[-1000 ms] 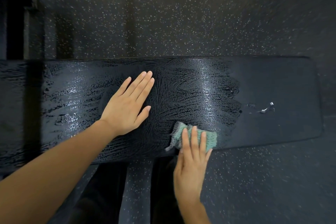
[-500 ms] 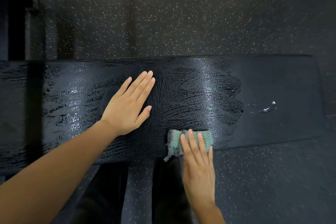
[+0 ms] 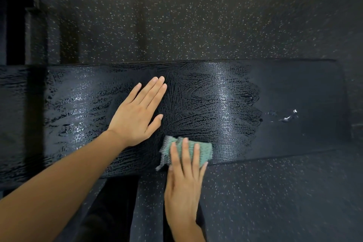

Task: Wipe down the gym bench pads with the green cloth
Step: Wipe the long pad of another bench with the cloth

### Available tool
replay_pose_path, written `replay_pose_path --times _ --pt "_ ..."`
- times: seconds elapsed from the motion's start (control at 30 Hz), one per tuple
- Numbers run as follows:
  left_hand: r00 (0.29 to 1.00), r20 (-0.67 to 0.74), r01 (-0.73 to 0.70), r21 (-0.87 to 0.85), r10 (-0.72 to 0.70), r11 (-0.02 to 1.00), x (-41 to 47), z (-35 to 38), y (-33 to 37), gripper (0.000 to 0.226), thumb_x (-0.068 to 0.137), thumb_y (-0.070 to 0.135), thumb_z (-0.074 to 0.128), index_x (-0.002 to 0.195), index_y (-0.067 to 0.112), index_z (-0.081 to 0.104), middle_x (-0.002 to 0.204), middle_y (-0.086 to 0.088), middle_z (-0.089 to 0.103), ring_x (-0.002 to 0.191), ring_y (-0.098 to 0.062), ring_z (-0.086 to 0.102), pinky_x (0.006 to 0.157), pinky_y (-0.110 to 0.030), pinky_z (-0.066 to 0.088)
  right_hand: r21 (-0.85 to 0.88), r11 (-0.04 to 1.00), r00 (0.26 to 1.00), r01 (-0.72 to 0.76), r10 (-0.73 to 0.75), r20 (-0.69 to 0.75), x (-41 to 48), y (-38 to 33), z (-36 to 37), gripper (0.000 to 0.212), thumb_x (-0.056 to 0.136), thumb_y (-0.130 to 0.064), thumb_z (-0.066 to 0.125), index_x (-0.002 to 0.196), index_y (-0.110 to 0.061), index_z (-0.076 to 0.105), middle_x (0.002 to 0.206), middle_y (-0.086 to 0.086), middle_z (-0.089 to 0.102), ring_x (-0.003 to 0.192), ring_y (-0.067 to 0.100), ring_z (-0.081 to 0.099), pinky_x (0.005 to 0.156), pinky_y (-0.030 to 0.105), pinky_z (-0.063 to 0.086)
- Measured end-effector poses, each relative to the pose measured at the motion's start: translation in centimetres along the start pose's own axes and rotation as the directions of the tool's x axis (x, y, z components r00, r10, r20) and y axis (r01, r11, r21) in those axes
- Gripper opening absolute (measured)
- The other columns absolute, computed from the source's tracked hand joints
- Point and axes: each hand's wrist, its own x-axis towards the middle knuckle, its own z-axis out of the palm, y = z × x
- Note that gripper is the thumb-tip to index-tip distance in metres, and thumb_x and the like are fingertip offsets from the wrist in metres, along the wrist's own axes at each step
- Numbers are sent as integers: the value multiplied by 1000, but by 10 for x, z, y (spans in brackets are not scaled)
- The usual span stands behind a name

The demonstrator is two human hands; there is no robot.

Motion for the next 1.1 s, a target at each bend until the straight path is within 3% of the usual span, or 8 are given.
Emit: replay_pose_path --times 0.2,0.4,0.5,0.57,0.7,0.8,0.87,1.1 --pt "1000 6 5 1 -5 1000 0 -1 -1 69 100 42 24 157 5 14 167 -10 8 154 -23 7 123 -47 14 -87 985 986 146 -138 88 5 40 -21 65 90 -12 35 154 -23 25 162 -7 21 150 17 14 120 42 9" --pt "1000 6 1 -12 -1 1000 0 -1 -1 69 101 42 24 158 5 13 167 -10 8 154 -23 6 123 -46 13 -104 987 993 -121 119 -18 33 80 -37 56 100 -22 24 155 -26 13 163 -6 14 151 13 4 121 47 10" --pt "1000 9 6 -15 -6 1000 0 -1 0 69 100 42 24 158 5 13 167 -9 7 154 -22 5 123 -46 13 -61 983 984 -175 172 -49 34 70 -32 54 102 -28 22 155 -28 16 164 -7 8 152 16 0 122 46 1" --pt "1000 10 7 -15 -7 1000 0 -1 0 69 100 42 24 158 5 13 167 -9 7 154 -22 5 123 -47 13 -70 990 993 -118 117 -20 28 55 -24 55 101 -28 24 156 -28 17 165 -5 7 152 22 0 121 46 -4" --pt "1000 5 6 -5 -6 1000 0 -1 0 69 100 41 25 158 5 14 167 -9 8 154 -22 6 123 -45 13 -180 981 992 78 -59 108 15 30 -13 54 104 -37 20 156 -26 18 164 2 14 151 28 7 118 51 5" --pt "1000 1 8 2 -8 1000 0 -2 0 69 100 41 25 157 5 15 167 -10 8 154 -23 7 123 -46 13 -220 971 989 90 -60 137 26 31 -17 54 105 -39 10 156 -25 17 164 0 13 151 26 9 116 51 12" --pt "1000 0 9 1 -9 1000 0 -1 1 69 99 41 26 157 4 15 167 -10 9 154 -23 7 123 -46 14 -217 969 986 121 -92 141 39 34 -20 53 104 -37 16 157 -25 15 164 -2 12 151 25 9 116 50 13" --pt "1000 -3 10 1 -10 1000 0 -2 1 69 99 41 27 157 4 16 167 -10 9 154 -22 8 123 -46 14 -171 976 987 134 -117 106 118 27 -27 55 102 -34 16 157 -27 12 165 -6 4 152 21 -4 118 48 -1"
